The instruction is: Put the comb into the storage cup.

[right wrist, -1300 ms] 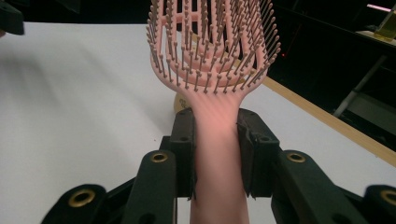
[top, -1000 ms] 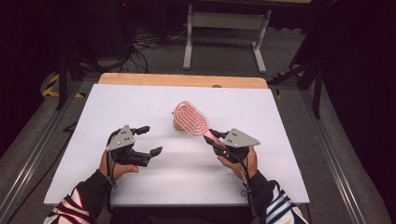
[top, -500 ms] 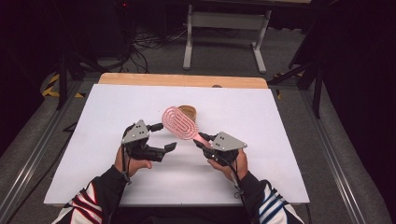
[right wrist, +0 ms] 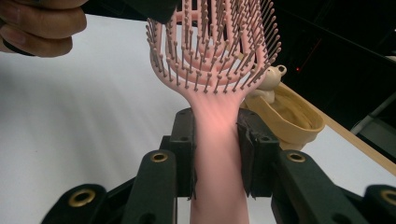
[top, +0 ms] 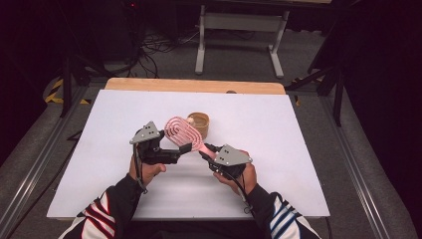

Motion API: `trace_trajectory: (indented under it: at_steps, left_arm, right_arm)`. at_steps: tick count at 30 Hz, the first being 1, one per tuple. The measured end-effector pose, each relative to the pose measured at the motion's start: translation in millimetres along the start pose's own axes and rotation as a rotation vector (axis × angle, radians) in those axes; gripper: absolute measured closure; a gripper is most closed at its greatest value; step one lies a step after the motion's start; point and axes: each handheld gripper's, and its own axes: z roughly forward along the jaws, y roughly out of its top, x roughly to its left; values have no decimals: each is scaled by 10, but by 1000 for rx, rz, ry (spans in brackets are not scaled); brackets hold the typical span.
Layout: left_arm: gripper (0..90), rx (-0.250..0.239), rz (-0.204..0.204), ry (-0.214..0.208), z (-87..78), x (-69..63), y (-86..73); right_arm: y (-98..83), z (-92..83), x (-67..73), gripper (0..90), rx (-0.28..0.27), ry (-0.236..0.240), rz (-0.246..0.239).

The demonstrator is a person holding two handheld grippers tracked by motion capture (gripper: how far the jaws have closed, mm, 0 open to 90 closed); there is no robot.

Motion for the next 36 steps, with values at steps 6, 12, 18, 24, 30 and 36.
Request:
trace_trajectory:
  at_steps: [6, 12, 18, 24, 30, 36]
  left_arm:
    - [268, -28, -28, -19, 3, -7, 27]
    - [414, -45, -43, -16, 15, -12, 50]
    - [541, -69, -63, -44, 13, -11, 52]
    - [600, -104, -71, -75, 7, -34, 67]
    - [624, -126, -48, -88, 14, -88, 96]
    - [629, -146, -30, -65, -13, -96, 132]
  right_arm:
    - [10, 26, 52, 699, -4, -20, -13]
    - [-9, 40, 67, 699, -3, -37, -3]
    - [-7, 44, 92, 698, 6, -68, -26]
    - [-2, 41, 103, 697, 6, -78, -29]
    - [-5, 41, 102, 696, 3, -75, -21]
    - [-8, 27, 85, 658, -7, -64, 5]
